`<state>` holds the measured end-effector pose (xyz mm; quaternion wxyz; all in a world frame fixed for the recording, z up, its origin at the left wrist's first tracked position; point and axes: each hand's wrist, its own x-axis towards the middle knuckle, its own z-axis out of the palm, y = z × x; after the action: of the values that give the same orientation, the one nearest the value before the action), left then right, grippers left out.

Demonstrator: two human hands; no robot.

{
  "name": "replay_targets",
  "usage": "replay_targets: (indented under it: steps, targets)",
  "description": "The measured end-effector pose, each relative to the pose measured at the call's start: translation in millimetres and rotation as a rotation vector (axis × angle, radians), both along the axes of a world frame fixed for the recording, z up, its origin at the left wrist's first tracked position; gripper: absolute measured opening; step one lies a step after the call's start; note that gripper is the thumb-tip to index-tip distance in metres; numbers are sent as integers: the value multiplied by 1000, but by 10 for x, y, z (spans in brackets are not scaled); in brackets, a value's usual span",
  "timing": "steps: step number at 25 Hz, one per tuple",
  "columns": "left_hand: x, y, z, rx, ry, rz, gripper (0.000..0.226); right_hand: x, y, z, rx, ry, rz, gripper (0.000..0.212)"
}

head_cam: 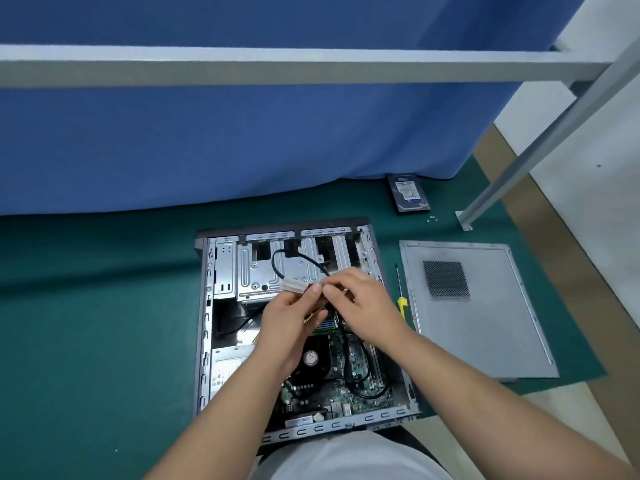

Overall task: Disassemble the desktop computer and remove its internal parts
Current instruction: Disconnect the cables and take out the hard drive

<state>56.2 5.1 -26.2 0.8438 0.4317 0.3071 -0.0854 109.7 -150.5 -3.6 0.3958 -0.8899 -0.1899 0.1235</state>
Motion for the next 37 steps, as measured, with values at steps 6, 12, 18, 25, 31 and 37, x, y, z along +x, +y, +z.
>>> replay_targets:
  steps: [6, 12, 18, 25, 31, 37]
  targets:
    - [23, -78, 40, -89, 84, -91, 13, -88, -100, 54, -56, 0, -63, 19]
    - [42, -45, 8, -145, -106, 15, 42, -163, -78, 113, -121, 127, -176, 22]
    - [219, -107, 19, -186, 30, 193, 32, -178, -37, 73, 47, 575, -327, 23]
    - [435, -260, 11, -283, 128, 322, 20, -233, -40, 64, -175, 354, -98, 18]
    - [586, -309, 4, -372, 165, 268, 47, -260, -101, 17, -396, 205, 87, 26]
    - [747, -432, 31, -203, 218, 216, 48, -165, -174, -21, -498, -6, 188, 21]
